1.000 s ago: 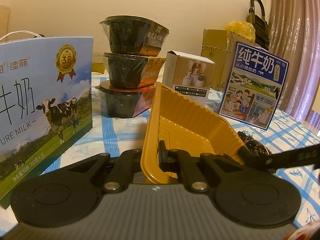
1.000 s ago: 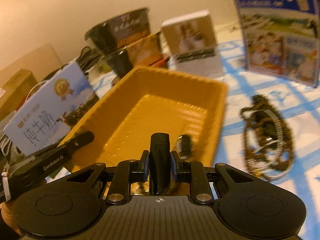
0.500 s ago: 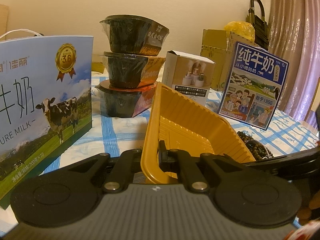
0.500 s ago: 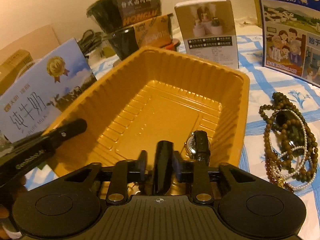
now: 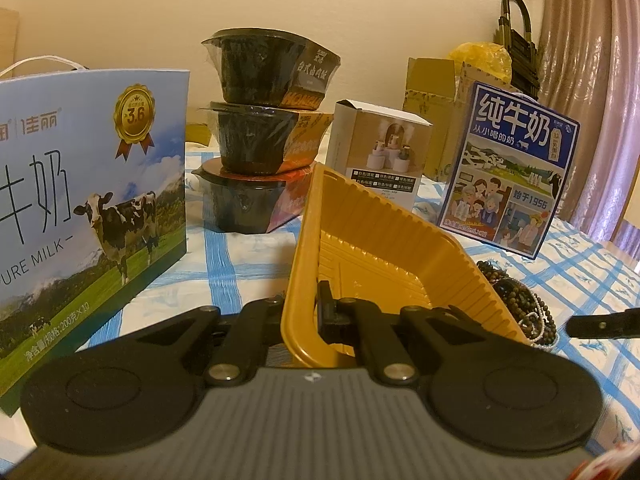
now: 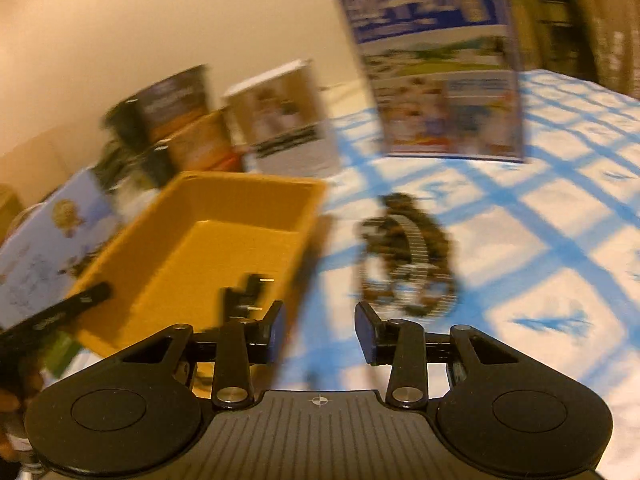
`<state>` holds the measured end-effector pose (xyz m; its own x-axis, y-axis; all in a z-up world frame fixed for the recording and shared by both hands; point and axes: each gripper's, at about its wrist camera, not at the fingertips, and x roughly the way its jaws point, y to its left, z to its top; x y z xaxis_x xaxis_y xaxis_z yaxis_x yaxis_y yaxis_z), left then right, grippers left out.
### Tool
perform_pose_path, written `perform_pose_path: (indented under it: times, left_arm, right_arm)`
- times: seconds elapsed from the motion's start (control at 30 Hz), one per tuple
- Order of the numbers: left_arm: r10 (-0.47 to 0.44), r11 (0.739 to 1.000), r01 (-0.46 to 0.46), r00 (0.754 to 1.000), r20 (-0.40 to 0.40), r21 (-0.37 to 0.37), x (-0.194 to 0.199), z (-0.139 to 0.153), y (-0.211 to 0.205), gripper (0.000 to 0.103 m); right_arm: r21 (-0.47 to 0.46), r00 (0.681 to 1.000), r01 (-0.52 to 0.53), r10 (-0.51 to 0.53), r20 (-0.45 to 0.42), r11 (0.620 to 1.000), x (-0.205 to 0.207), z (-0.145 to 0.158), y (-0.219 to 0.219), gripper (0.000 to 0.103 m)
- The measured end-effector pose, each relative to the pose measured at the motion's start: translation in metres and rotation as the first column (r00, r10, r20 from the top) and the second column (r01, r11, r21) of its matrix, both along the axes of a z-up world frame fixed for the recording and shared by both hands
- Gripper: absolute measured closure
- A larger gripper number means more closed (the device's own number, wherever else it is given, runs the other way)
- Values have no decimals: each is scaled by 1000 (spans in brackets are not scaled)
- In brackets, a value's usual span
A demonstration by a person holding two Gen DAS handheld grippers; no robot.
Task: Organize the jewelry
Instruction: 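Grasp the white pearl necklace in the pile with the right tool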
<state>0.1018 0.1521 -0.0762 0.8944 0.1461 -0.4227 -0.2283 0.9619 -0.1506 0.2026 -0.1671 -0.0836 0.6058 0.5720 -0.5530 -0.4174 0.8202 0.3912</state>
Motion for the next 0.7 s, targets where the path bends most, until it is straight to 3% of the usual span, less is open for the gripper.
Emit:
perform_pose_path:
  times: [0.23,0.33,0.4,0.7]
  left_arm:
    - [0,1000,0,1000,1,3,0,0,-1,98]
    - [-1,1000,1,1000,1,4,0,0,-1,98]
    - [-3,1000,3,1000,1,6,0,0,-1,98]
    - [-4,1000,4,1000,1,7,0,0,-2,98]
  right_arm:
    - [-69,996,83,-85,-16,994,14,-13,-28,65]
    - [-88,998,69,-70,-3,994,19,-16,-26,79]
    - [-95,998,64,-64,3,993,24,-18,-20,84]
    - [-108,996,87,-87,6,990,55,-25,0,84]
